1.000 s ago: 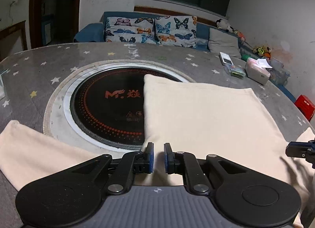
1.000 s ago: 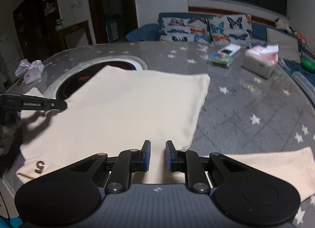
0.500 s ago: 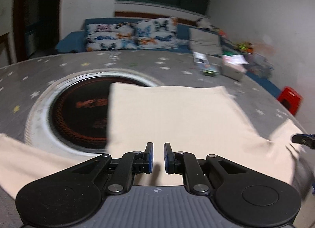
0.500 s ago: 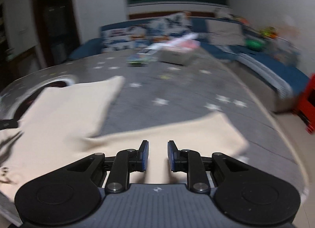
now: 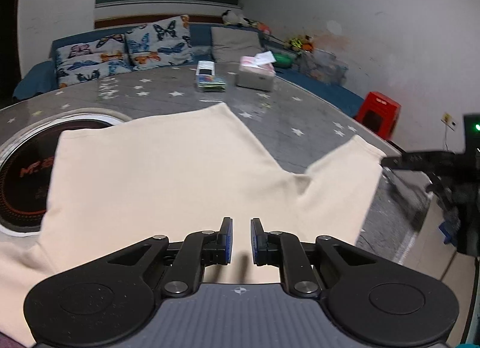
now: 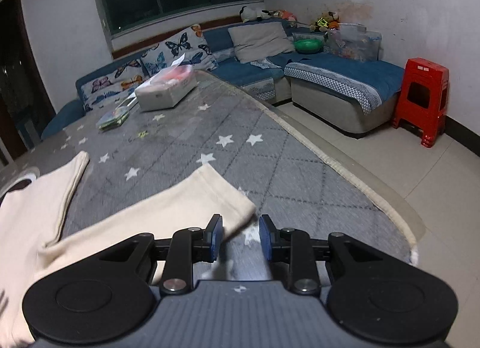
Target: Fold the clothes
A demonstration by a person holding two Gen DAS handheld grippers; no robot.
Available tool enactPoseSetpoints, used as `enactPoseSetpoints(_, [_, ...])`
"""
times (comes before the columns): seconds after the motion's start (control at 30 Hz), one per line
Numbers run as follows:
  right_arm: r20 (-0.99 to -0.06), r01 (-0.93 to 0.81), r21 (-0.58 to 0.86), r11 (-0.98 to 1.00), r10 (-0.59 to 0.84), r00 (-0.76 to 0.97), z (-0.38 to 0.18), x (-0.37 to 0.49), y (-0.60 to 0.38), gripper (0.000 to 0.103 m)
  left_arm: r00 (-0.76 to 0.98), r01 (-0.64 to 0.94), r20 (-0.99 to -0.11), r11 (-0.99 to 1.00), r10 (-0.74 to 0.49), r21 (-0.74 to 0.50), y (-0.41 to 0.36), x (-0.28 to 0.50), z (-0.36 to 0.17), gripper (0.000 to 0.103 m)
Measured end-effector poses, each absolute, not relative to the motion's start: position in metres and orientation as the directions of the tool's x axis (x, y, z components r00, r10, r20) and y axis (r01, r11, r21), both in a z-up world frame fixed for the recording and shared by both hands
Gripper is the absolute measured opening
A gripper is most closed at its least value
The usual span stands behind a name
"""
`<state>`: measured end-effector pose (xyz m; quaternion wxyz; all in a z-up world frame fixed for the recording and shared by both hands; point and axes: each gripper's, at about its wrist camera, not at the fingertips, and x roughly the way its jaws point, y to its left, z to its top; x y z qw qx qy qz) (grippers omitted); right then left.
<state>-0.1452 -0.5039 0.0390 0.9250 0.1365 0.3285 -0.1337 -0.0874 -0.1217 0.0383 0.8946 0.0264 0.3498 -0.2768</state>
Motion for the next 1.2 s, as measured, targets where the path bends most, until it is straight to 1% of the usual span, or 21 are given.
enactPoseSetpoints(0.07, [-0.64, 0.337, 0.168, 0.926, -0.158, 0.752, 0.038, -0.143, -0.505, 0.026, 0.597, 0.523, -0.643, 0.84, -0.48, -0.142, -0.126, -0.088, 0.037, 0.015])
enactPoseSetpoints(0.13, [-0.635, 0.337, 0.171, 0.926, -0.158, 0.756, 0.037, -0.141, -0.505, 0.025, 0.591, 0.532, -0.646, 0.835, -0.483, -0.138, -0.131, -0.09, 0.036, 0.02])
enactPoseSetpoints(0.17, [-0.634, 0.335, 0.175, 0.926, -0.154, 0.758, 0.036, -0.139, -0.505, 0.017, 0.588, 0.537, -0.647, 0.833, -0.485, -0.136, -0.133, -0.09, 0.036, 0.024])
enactPoseSetpoints(0.2, [-0.633, 0.333, 0.181, 0.925, -0.149, 0.759, 0.036, -0.139, -0.506, 0.009, 0.585, 0.541, -0.648, 0.83, -0.487, -0.135, -0.135, -0.091, 0.035, 0.025])
enactPoseSetpoints(0.33, [-0.61, 0.327, 0.193, 0.925, -0.148, 0.778, 0.043, -0.144, -0.507, 0.007, 0.573, 0.563, -0.653, 0.817, -0.495, -0.126, -0.145, -0.092, 0.033, 0.025])
enactPoseSetpoints(0.43, [-0.571, 0.313, 0.204, 0.927, -0.147, 0.808, 0.057, -0.149, -0.507, 0.005, 0.565, 0.583, -0.652, 0.804, -0.506, -0.118, -0.154, -0.093, 0.032, 0.025])
enactPoseSetpoints(0.5, [-0.553, 0.305, 0.208, 0.929, -0.146, 0.82, 0.064, -0.152, -0.506, 0.005, 0.56, 0.594, -0.652, 0.796, -0.511, -0.114, -0.16, -0.093, 0.029, 0.026])
enactPoseSetpoints(0.63, [-0.563, 0.3, 0.213, 0.93, -0.134, 0.815, 0.062, -0.15, -0.506, 0.004, 0.548, 0.609, -0.662, 0.786, -0.512, -0.104, -0.171, -0.094, 0.022, 0.027])
enactPoseSetpoints(0.7, [-0.56, 0.3, 0.224, 0.927, -0.13, 0.818, 0.062, -0.151, -0.507, 0.004, 0.55, 0.612, -0.657, 0.784, -0.515, -0.102, -0.173, -0.095, 0.022, 0.031])
enactPoseSetpoints(0.9, [-0.52, 0.292, 0.231, 0.928, -0.136, 0.843, 0.077, -0.158, -0.507, 0.004, 0.558, 0.619, -0.643, 0.779, -0.524, -0.096, -0.177, -0.097, 0.024, 0.031])
enactPoseSetpoints(1.07, [-0.521, 0.302, 0.228, 0.926, -0.146, 0.841, 0.077, -0.161, -0.507, 0.004, 0.571, 0.632, -0.608, 0.768, -0.552, -0.105, -0.189, -0.088, 0.034, 0.031])
enactPoseSetpoints(1.2, [-0.525, 0.309, 0.231, 0.922, -0.149, 0.838, 0.074, -0.162, -0.507, 0.004, 0.551, 0.626, -0.612, 0.766, -0.568, -0.147, -0.203, -0.068, 0.033, 0.031])
